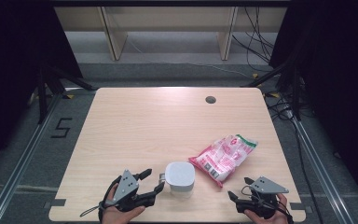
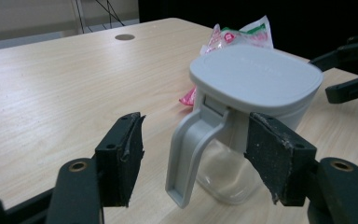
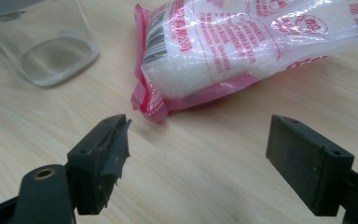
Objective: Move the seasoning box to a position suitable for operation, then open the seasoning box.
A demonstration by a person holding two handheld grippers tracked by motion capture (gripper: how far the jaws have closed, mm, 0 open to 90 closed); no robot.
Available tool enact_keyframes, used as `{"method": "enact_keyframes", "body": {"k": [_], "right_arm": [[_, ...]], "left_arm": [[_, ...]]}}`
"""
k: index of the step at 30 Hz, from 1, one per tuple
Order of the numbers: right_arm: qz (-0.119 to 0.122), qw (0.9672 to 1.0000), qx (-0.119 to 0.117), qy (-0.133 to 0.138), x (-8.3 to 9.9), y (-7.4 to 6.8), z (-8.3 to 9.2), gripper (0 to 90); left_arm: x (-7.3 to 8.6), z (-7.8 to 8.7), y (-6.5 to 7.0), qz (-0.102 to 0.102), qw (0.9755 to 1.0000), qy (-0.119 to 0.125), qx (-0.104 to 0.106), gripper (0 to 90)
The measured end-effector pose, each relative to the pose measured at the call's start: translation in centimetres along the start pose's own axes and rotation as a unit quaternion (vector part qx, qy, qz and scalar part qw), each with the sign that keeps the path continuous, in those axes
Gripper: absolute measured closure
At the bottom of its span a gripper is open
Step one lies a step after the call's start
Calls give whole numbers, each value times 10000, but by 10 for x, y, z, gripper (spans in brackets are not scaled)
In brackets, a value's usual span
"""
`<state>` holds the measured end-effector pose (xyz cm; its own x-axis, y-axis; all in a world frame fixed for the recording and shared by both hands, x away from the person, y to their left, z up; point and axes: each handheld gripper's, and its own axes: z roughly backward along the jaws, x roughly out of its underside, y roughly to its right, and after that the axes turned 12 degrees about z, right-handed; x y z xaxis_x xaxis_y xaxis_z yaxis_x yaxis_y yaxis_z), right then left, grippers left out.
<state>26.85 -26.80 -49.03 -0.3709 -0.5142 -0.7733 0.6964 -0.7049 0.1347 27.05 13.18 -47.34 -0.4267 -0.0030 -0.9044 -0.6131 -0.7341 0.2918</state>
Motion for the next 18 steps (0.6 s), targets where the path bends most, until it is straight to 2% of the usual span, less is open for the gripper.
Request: {"method": "enact_keyframes", "body": {"k": [3, 5, 8, 9, 10, 12, 13, 15, 17, 18], "right_arm": [[2, 10000, 6, 11, 0, 0, 0, 217], [13, 10000, 12, 6, 0, 0, 0, 216], [10, 10000, 7, 7, 0, 0, -1, 216], [16, 10000, 52, -13, 0, 0, -1, 215], [55, 10000, 34, -14, 0, 0, -1, 211], [40, 10000, 38, -10, -1, 0, 0, 211], [32, 10000, 87, -26, -1, -1, 0, 211], [37, 10000, 41, -23, -1, 0, 0, 211], [102, 9999, 35, -33, -1, 0, -1, 211], [36, 10000, 54, -26, -1, -1, -1, 211]], "left_arm": [[-6, 3, 2, 7, 10000, 18, 15, 388], [-12, 4, 3, -83, 10000, 50, 19, 417], [-15, 6, 3, -110, 9999, 78, 74, 466], [-17, 7, 3, -210, 9997, 75, 69, 466], [-18, 7, 4, -182, 9997, 94, 97, 540], [-20, 6, 4, -253, 9995, 131, 163, 556], [-21, 7, 4, -364, 9992, 109, 126, 640], [-22, 5, 4, -296, 9992, 194, 162, 659], [-24, 4, 2, -443, 9985, 227, 206, 708], [-24, 1, 3, -356, 9987, 272, 247, 735]]}}
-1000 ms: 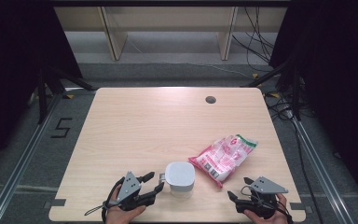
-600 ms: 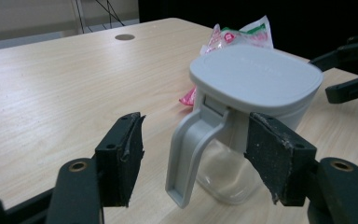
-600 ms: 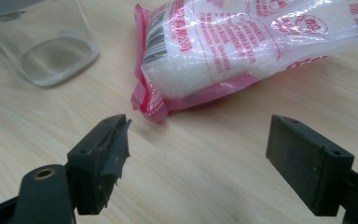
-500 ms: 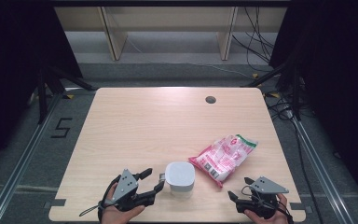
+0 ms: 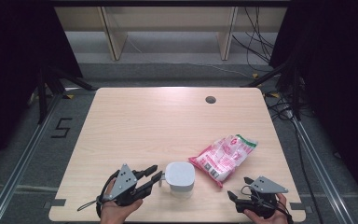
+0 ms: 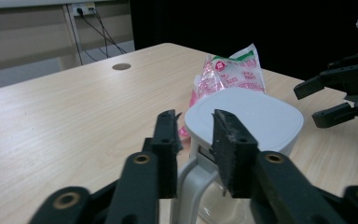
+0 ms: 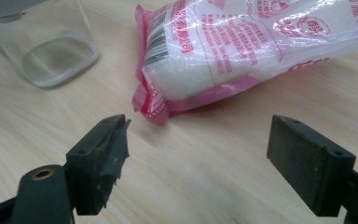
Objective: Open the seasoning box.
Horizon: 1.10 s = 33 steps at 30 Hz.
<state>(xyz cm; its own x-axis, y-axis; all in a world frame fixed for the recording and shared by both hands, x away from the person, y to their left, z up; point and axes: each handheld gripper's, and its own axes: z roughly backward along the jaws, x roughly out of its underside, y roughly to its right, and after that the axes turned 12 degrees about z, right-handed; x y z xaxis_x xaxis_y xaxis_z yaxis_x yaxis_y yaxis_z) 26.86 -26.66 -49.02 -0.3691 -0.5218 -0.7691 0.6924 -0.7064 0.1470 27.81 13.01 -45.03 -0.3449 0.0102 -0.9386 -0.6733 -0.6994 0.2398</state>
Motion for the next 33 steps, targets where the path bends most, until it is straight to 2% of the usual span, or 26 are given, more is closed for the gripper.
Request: {"method": "enact_keyframes", "body": {"k": [1, 2, 4, 6, 7, 8, 9, 10, 11, 13, 14, 16, 17, 18, 20, 21, 23, 24, 25, 26, 29, 30, 31, 32, 33], "right_arm": [[49, 10000, -9, 19, 0, 0, 0, 211], [64, 10000, -16, 14, 0, 1, 0, 211], [82, 10000, 18, 32, 0, 1, 0, 211], [48, 10000, -11, -3, -1, 0, 0, 211], [-56, 10000, -13, 49, -1, -1, 1, 198], [-56, 10000, -13, 49, -1, -1, 1, 198], [-340, 9992, -18, 232, -1, -3, 1, 182], [-485, 9984, -83, 271, -2, -4, 2, 182], [-485, 9984, -83, 271, -2, -4, 2, 182], [-264, 9991, 30, 342, -2, -2, 4, 156], [-303, 9985, 31, 456, -3, -2, 1, 157], [-312, 9983, -43, 487, -4, -3, 3, 153], [-312, 9983, -43, 487, -4, -3, 3, 153], [-203, 9988, -70, 436, -5, -5, 4, 155], [-211, 9987, -44, 473, -6, -7, 3, 155], [-172, 9987, 12, 478, -6, -7, 1, 155], [-136, 9990, -57, 424, -7, -10, 3, 156], [-14, 9986, -113, 519, -7, -8, 1, 156], [49, 9987, -86, 501, -8, -11, 1, 170], [14, 9986, -115, 518, -9, -12, 1, 176], [49, 9990, -122, 423, -10, -15, 1, 191], [239, 9986, -101, 454, -10, -13, 1, 203], [200, 9986, -170, 454, -10, -15, 0, 218], [263, 9984, -253, 430, -12, -16, 0, 254], [263, 9984, -253, 430, -12, -16, 0, 254]], "left_arm": [[-2, 0, 0, -138, 9999, -41, -55, 751], [-3, -2, 1, -126, 9999, -28, -72, 767], [-6, -5, 0, -296, 9995, -10, -118, 809], [-7, -8, 1, -319, 9994, 29, -90, 840], [-7, -9, 2, -389, 9992, 13, -90, 847], [-7, -11, 2, -416, 9991, 48, -75, 847], [-5, -14, 3, -408, 9991, -54, -84, 858], [-5, -15, 3, -420, 9991, -50, -59, 861], [-5, -15, 3, -420, 9991, -50, -59, 861], [-3, -17, 3, -384, 9993, -3, -33, 861], [-3, -17, 2, -383, 9992, -51, -54, 860], [-2, -17, 3, -319, 9995, -59, -39, 860], [-3, -18, 2, -414, 9991, -72, -20, 860], [-2, -18, 3, -383, 9992, -105, -12, 859], [-2, -19, 4, -327, 9994, -108, 1, 859], [-2, -19, 3, -402, 9991, -142, 7, 858], [-1, -19, 5, -321, 9994, -152, 51, 857], [-1, -20, 5, -313, 9993, -164, 78, 857], [-1, -20, 4, -397, 9990, -218, 56, 850], [-1, -20, 4, -397, 9990, -218, 56, 850], [-1, -21, 3, -358, 9991, -217, 103, 850], [-1, -21, 3, -355, 9991, -222, 105, 852], [-1, -21, 3, -351, 9991, -226, 101, 851], [0, -21, 4, -285, 9993, -220, 114, 851], [0, -21, 4, -273, 9993, -214, 120, 851]]}}
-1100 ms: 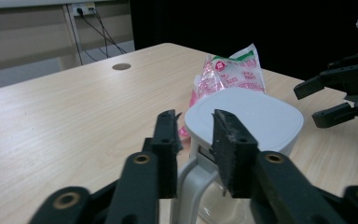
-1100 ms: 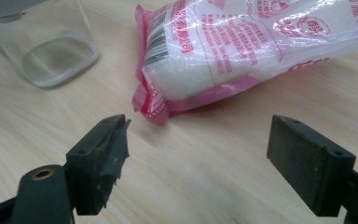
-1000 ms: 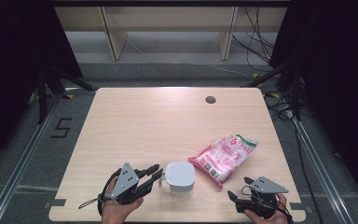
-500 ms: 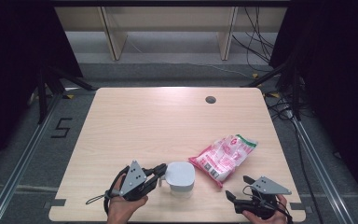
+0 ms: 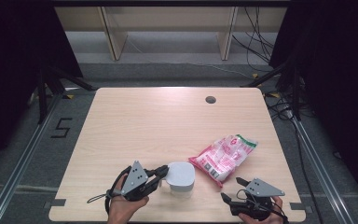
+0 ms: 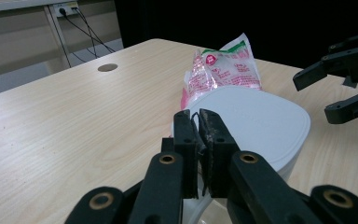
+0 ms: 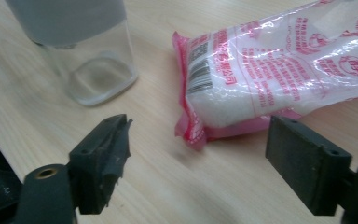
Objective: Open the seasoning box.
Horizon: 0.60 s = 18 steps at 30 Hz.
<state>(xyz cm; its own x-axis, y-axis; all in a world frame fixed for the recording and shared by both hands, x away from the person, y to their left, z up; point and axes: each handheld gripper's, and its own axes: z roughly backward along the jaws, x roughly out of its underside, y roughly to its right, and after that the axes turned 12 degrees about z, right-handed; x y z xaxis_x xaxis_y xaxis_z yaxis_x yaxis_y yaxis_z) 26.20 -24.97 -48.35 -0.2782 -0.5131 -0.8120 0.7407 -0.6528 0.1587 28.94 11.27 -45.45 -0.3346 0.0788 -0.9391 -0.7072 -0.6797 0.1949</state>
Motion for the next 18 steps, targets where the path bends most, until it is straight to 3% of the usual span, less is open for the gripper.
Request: {"method": "enact_keyframes", "body": {"k": [2, 3, 4, 7, 8, 9, 10, 13, 15, 17, 18], "right_arm": [[30, 10000, -60, 35, -1, 0, 0, 270], [-53, 10000, 0, 7, -2, -3, 1, 283], [59, 9999, -83, 63, -2, -1, 0, 300], [79, 9999, -92, 122, -5, -4, 3, 379], [26, 9999, -92, 142, -6, -6, 4, 409], [155, 9996, -160, 200, -6, -5, 2, 439], [296, 9993, -115, 206, -8, -6, 2, 464], [342, 9991, -236, 111, -11, -11, 1, 538], [653, 9970, -276, 319, -17, -12, -3, 603], [662, 9971, -207, 301, -18, -12, -2, 625], [721, 9966, -239, 331, -20, -13, -3, 647]], "left_arm": [[0, 0, -1, -60, 10000, 15, 1, 853], [1, 0, 0, 10, 10000, 19, -3, 853], [1, 1, -1, -37, 10000, 24, -14, 854], [3, 1, -1, 73, 9999, 97, 41, 857], [2, 2, -2, 2, 9999, 93, 51, 858], [3, 1, -2, 90, 9999, 125, 76, 861], [3, 1, -3, 49, 9999, 120, 97, 862], [3, 3, -3, 29, 10000, 66, 52, 865], [3, 4, -4, 99, 9999, 80, -38, 865], [3, 5, -5, 52, 10000, 47, -33, 866], [5, 5, -4, 187, 9998, 74, 57, 866]]}}
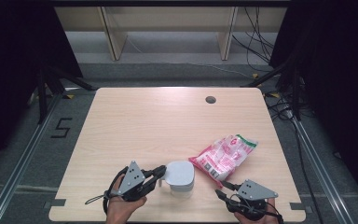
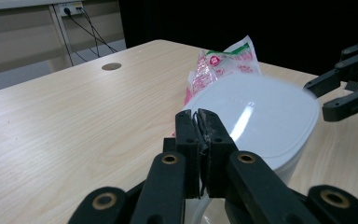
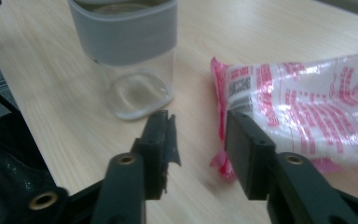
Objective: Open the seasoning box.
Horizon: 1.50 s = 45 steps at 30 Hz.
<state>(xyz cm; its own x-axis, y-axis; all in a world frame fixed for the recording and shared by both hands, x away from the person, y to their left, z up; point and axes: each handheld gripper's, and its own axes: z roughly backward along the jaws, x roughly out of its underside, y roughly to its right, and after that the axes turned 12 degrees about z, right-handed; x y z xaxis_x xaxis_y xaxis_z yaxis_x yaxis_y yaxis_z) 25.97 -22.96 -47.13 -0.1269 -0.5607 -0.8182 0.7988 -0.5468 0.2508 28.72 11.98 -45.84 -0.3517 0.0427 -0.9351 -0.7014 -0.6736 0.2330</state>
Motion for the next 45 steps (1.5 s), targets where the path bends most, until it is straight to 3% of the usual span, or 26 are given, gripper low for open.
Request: {"method": "enact_keyframes", "body": {"k": [1, 2, 3, 4, 5, 8, 10, 13, 14, 15, 16, 18, 19, 20, 23, 24, 27, 34, 36, 37, 43, 45], "right_arm": [[-60, 10000, 18, 3, -2, -2, 0, 678], [106, 9999, 14, 83, -3, 0, -1, 703], [26, 9999, 30, 151, -6, -3, -1, 747], [26, 9999, 30, 151, -6, -3, -1, 747], [103, 9998, -11, 193, -8, -1, -2, 766], [28, 9989, -212, 424, -15, -4, -7, 836], [214, 9982, -272, 486, -20, -3, -11, 846], [110, 9974, -331, 637, -28, -4, -15, 867], [85, 9976, -370, 575, -30, -4, -16, 871], [262, 9965, -388, 690, -32, -3, -19, 876], [155, 9963, -493, 681, -35, -4, -20, 878], [120, 9960, -434, 776, -38, -6, -22, 879], [257, 9953, -560, 753, -43, -7, -24, 884], [279, 9951, -538, 781, -46, -8, -26, 886], [162, 9943, -604, 863, -55, -12, -30, 893], [301, 9940, -611, 851, -57, -11, -32, 896], [275, 9939, -615, 877, -62, -11, -35, 898], [332, 9927, -703, 926, -70, -15, -40, 900], [439, 9925, -711, 892, -72, -14, -40, 900], [340, 9926, -669, 952, -73, -15, -40, 900], [444, 9921, -685, 950, -76, -15, -42, 900], [427, 9915, -731, 989, -79, -18, -45, 900]], "left_arm": [[0, 0, 0, -61, 10000, 33, 42, 866], [0, 1, 1, -140, 9999, 6, -11, 866], [1, 0, 3, -82, 9999, 38, -79, 865], [-1, 1, 2, -237, 9996, -35, -144, 865], [-1, 1, 4, -196, 9997, -56, -161, 865], [-1, 0, 2, -168, 9997, -58, -176, 866], [0, 1, 2, -180, 9995, -72, -238, 866], [2, 0, -1, -134, 9995, -109, -256, 865], [3, -1, -3, -140, 9996, -71, -238, 864], [3, 0, -4, -175, 9995, -124, -237, 862], [3, 0, -4, -175, 9995, -124, -237, 860], [3, 0, -3, -116, 9996, -134, -231, 858], [3, 0, -4, -149, 9997, -72, -167, 857], [3, 0, -3, -111, 9997, -75, -186, 857], [2, 1, -3, -217, 9995, -108, -196, 857], [2, 1, -3, -217, 9995, -108, -196, 857], [2, 1, -3, -143, 9998, -27, -118, 857], [1, 2, -2, -194, 9997, -60, -130, 856], [2, 3, -1, -99, 9999, -43, -133, 839], [3, 3, -1, -103, 9999, 2, -101, 834], [5, 15, 3, -136, 9997, 49, -218, 717], [8, 21, 2, -140, 9996, 64, -234, 614]]}}
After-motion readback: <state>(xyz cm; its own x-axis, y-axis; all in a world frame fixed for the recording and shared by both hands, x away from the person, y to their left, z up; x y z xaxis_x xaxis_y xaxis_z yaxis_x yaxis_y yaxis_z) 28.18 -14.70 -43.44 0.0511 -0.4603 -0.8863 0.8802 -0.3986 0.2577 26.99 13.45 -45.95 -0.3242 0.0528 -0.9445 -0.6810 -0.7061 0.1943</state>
